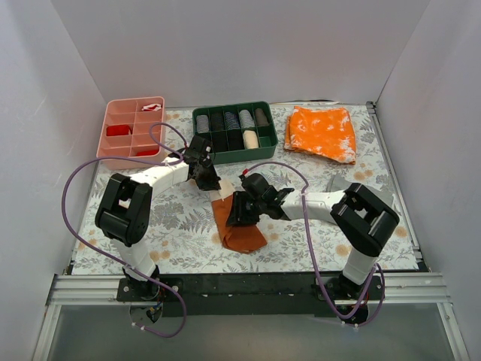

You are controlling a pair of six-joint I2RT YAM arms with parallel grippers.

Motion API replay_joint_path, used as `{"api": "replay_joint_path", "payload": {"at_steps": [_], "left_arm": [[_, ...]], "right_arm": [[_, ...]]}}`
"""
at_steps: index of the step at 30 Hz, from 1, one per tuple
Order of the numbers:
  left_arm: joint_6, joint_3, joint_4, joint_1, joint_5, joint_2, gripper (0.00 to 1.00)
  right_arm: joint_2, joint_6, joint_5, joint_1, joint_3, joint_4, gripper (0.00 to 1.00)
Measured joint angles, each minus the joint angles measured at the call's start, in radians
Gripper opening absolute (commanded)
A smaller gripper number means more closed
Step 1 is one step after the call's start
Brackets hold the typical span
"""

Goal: Roll the underwear

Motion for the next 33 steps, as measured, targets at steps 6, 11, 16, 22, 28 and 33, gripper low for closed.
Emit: {"api": "replay_joint_path", "payload": {"at_steps": [6,11,16,22,28,33], "left_arm": [[0.000,0.000,0.000,0.000,0.008,0.000,0.00],[0.000,0.000,0.000,0.000,0.011,0.000,0.00],[0.000,0.000,0.000,0.000,0.011,0.000,0.00],[0.000,0.000,0.000,0.000,0.011,0.000,0.00],[0.001,0.000,0.000,0.000,0.011,0.000,0.00],[0.001,0.000,0.000,0.000,0.011,0.000,0.00]], "right_arm": [[-0.009,-0.025,0.043,0.001,0.007,-0.045,0.49],[-0.005,-0.032,0.035,0.001,0.013,-0.053,0.49],[0.001,-0.031,0.007,0.001,0.013,-0.041,0.48],[0.020,-0.030,-0.016,0.002,0.022,-0.040,0.43],[0.047,-0.021,-0.051,0.002,0.034,-0.024,0.36],[0.062,-0.007,-0.069,0.002,0.034,-0.009,0.26]]}}
